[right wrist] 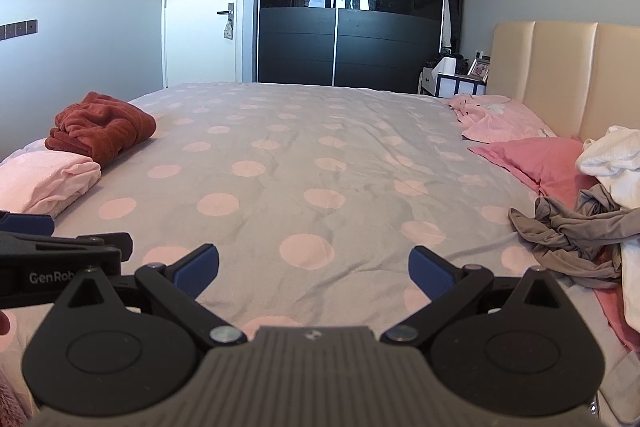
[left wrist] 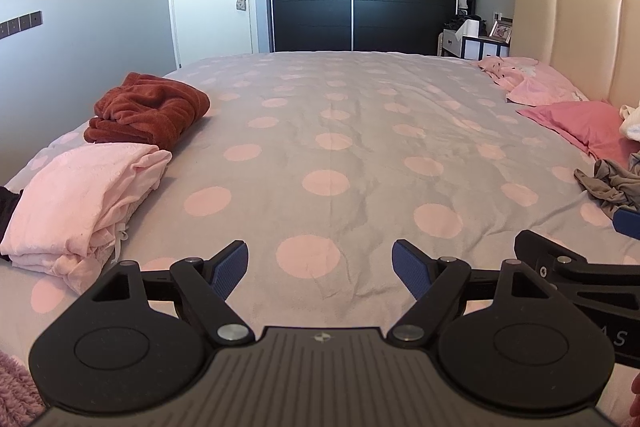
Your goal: Fold clothes
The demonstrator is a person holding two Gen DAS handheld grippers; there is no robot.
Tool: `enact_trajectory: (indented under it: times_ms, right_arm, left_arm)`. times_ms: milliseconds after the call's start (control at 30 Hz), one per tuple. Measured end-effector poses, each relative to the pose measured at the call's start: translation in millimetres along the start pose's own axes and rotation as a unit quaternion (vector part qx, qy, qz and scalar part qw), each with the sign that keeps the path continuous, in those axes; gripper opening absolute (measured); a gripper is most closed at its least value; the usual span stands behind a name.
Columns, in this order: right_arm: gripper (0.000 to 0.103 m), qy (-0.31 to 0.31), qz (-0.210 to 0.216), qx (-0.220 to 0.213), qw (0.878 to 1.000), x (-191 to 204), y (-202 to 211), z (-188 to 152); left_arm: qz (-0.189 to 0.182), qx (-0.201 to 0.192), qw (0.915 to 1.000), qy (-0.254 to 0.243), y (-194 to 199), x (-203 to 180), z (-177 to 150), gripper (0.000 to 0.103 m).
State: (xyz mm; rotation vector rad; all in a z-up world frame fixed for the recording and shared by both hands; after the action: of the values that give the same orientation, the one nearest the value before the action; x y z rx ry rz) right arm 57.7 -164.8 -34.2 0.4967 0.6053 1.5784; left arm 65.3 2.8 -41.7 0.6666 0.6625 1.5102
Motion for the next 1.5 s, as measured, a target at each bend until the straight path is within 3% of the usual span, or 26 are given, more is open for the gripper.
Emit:
enact_trajectory:
  times_ms: [1500]
  right_arm:
    - [0.102,0.002,0.001,-0.005,1.000,-2.8,-0.6,-3.2]
  left_arm:
    - [0.007,-0.003,1.0000,-0.006,-0.2,0.5,-3.1,0.078]
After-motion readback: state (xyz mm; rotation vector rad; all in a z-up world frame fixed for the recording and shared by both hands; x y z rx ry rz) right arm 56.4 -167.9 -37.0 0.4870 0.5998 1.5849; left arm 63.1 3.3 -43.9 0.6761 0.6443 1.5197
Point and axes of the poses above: each gripper's, at about its wrist camera, not at the fingertips, and y roughly against the way its jaws point, x to its left, z to its top, the point moved 8 cm from there along -y, roughly the way its jaws point, and after that the axes turned 14 degrees about x, right-handed, at the moved point
